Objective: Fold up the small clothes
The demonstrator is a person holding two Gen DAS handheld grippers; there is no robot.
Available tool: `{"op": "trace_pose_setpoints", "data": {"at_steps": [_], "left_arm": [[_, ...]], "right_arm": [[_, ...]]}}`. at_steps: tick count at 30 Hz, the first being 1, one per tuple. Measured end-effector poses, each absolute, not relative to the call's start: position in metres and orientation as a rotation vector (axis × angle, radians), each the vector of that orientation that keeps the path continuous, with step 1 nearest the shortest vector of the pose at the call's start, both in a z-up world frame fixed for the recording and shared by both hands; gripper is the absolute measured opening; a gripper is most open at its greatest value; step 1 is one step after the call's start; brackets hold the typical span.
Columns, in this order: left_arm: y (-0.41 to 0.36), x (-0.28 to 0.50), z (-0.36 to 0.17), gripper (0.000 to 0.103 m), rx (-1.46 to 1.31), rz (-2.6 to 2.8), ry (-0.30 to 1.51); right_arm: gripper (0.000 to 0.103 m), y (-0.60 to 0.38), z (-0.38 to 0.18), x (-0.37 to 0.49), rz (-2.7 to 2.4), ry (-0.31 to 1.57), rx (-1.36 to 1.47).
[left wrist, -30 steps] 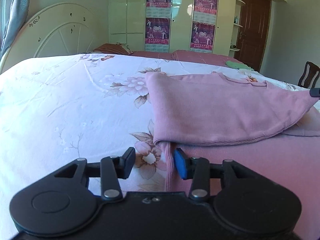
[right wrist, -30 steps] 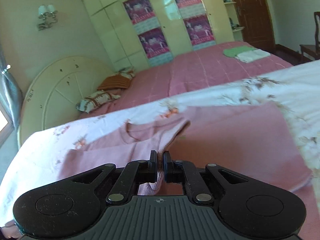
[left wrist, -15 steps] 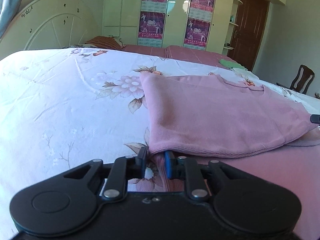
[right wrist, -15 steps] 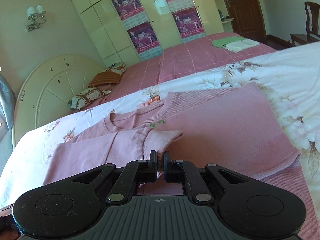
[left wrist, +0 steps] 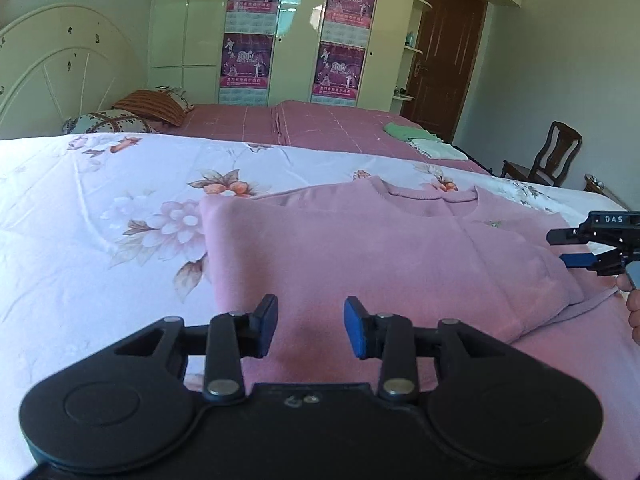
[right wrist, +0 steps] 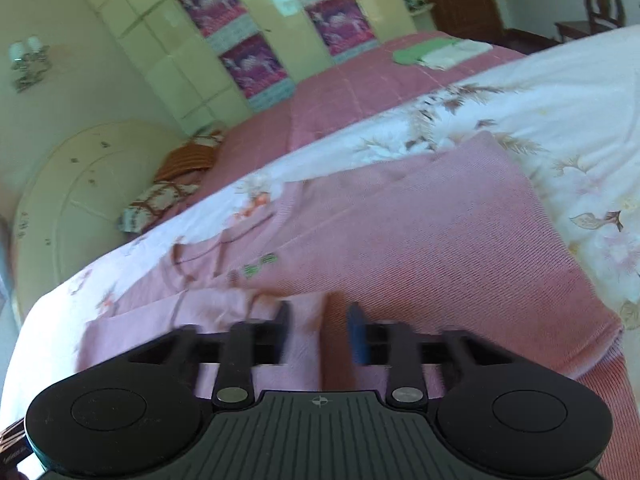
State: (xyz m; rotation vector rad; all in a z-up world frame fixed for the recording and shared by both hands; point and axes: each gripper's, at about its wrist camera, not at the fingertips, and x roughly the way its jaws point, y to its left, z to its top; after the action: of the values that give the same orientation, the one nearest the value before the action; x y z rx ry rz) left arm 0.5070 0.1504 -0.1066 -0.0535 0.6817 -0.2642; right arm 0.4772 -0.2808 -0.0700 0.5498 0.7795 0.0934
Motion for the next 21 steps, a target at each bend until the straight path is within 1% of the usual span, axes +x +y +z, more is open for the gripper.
{"op": "trace_pose_setpoints", "data": {"at_steps": [1, 2, 3, 4, 5, 6, 9, 11, 12, 13, 14, 15, 16, 18, 19, 20, 21], "left_arm": [[0.149, 0.513, -0.111, 0.035, -0.066, -0.265, 0.690], [0.148, 0.519, -0.117, 0.035, -0.077, -0.264, 0.702], [0.148, 0.522, -0.124, 0.036, -0.081, -0.261, 0.716], [0.148, 0.524, -0.129, 0.035, -0.077, -0.256, 0.716], [0.149, 0.522, -0.132, 0.035, -0.075, -0.255, 0.703], [0.150, 0.519, -0.133, 0.036, -0.069, -0.251, 0.697], [0.148, 0.513, -0.135, 0.036, -0.022, -0.253, 0.677], [0.148, 0.517, -0.128, 0.036, -0.023, -0.256, 0.699], [0.147, 0.518, -0.120, 0.039, -0.024, -0.252, 0.693], [0.144, 0.517, -0.111, 0.045, -0.012, -0.259, 0.651], [0.137, 0.519, -0.104, 0.049, 0.006, -0.263, 0.614], [0.129, 0.524, -0.101, 0.052, 0.003, -0.270, 0.606], [0.120, 0.532, -0.100, 0.054, -0.012, -0.290, 0.612], [0.098, 0.547, -0.108, 0.058, -0.003, -0.326, 0.643], [0.089, 0.554, -0.117, 0.058, 0.019, -0.322, 0.677], [0.084, 0.562, -0.128, 0.058, 0.033, -0.316, 0.725], [0.086, 0.563, -0.135, 0.060, 0.026, -0.318, 0.712]], "right_arm": [[0.064, -0.282, -0.072, 0.480, 0.131, 0.762, 0.572], [0.064, -0.280, -0.073, 0.483, 0.159, 0.762, 0.575], [0.061, -0.276, -0.074, 0.486, 0.172, 0.783, 0.551], [0.039, -0.269, -0.075, 0.488, 0.188, 0.795, 0.504], [0.025, -0.263, -0.076, 0.491, 0.189, 0.816, 0.448], [0.003, -0.258, -0.077, 0.491, 0.192, 0.823, 0.405], [0.003, -0.251, -0.067, 0.476, 0.174, 0.692, 0.273], [0.003, -0.251, -0.080, 0.482, 0.126, 0.764, 0.221], [0.006, -0.255, -0.082, 0.481, 0.130, 0.759, 0.242], [0.016, -0.257, -0.078, 0.480, 0.103, 0.753, 0.254], [0.021, -0.257, -0.067, 0.474, 0.059, 0.701, 0.241], [0.031, -0.254, -0.059, 0.468, 0.082, 0.642, 0.240], [0.031, -0.249, -0.054, 0.468, 0.133, 0.618, 0.253], [0.031, -0.226, -0.056, 0.480, 0.186, 0.651, 0.232], [0.031, -0.215, -0.062, 0.485, 0.205, 0.667, 0.210], [0.031, -0.205, -0.070, 0.492, 0.209, 0.698, 0.185], [0.031, -0.196, -0.082, 0.500, 0.190, 0.753, 0.138]]}}
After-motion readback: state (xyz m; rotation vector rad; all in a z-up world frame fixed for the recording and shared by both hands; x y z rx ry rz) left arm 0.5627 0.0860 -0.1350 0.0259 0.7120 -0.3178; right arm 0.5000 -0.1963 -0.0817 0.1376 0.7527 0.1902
